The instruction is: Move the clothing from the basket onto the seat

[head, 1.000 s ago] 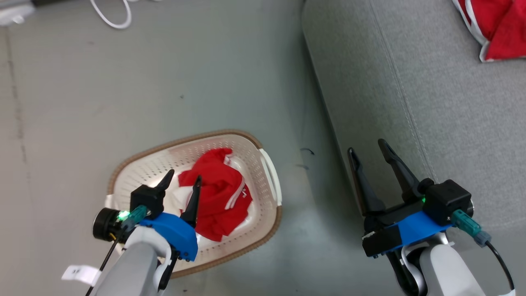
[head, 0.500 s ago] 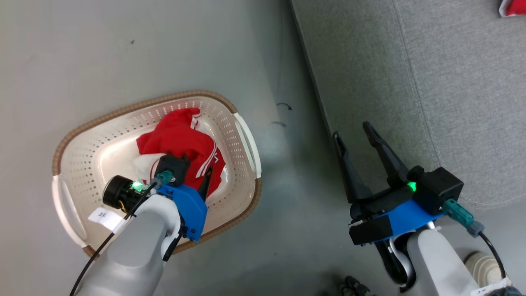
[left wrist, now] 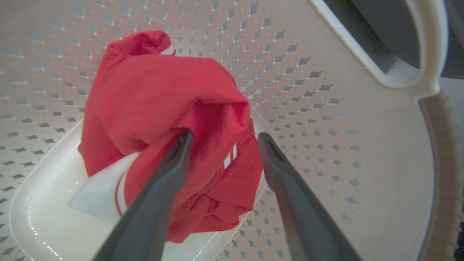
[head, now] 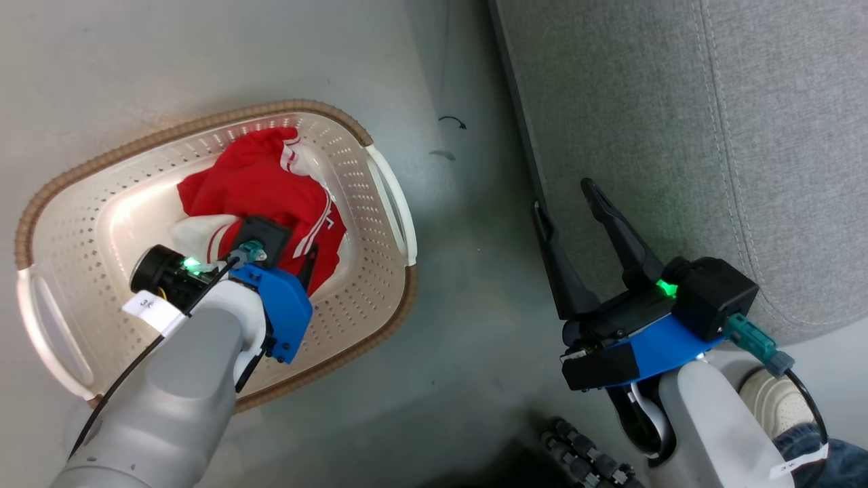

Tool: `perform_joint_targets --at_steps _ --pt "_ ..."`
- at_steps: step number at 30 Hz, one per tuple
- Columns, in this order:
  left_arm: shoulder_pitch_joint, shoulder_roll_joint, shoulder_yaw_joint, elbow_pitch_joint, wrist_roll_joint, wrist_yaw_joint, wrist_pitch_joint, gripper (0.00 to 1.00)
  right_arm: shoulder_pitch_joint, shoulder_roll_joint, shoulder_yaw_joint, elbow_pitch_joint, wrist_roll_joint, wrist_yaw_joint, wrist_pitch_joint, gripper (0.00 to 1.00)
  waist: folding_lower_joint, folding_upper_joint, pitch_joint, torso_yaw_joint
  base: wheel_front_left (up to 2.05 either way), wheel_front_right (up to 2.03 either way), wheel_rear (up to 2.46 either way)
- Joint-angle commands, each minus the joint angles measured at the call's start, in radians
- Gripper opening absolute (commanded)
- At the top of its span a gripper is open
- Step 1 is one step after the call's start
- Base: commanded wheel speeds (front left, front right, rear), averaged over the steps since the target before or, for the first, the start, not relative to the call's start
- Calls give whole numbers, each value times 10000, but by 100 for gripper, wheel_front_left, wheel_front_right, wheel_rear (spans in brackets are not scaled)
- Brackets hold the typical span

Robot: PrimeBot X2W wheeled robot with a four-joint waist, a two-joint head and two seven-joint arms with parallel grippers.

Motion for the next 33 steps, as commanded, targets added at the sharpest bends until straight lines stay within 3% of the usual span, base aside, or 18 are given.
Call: perform_joint_targets --at_steps 1,7,8,10,24,33 --pt "-204 56 -84 69 -67 -4 57 100 -185 12 22 -32 51 5 -52 100 -1 0 159 -75 0 0 0" --pt "-603 44 -345 716 -14 38 106 100 -238 12 155 -58 109 5 -84 100 -1 0 352 -181 0 0 0" --pt "-647 12 -381 840 22 108 146 75 -246 12 160 -52 120 5 -88 100 -1 0 360 -193 0 0 0" --pt "-757 -47 -427 1023 55 158 108 0 -245 12 162 -32 141 5 -92 100 -1 0 367 -204 0 0 0" --pt "-892 -376 -328 1584 -423 45 -127 0 -300 12 150 59 91 5 -91 100 -1 0 159 -118 0 0 0" --pt "-340 -878 -225 1649 -933 -21 -553 0 -325 11 11 401 -224 5 -88 100 -1 0 -1102 410 0 0 0"
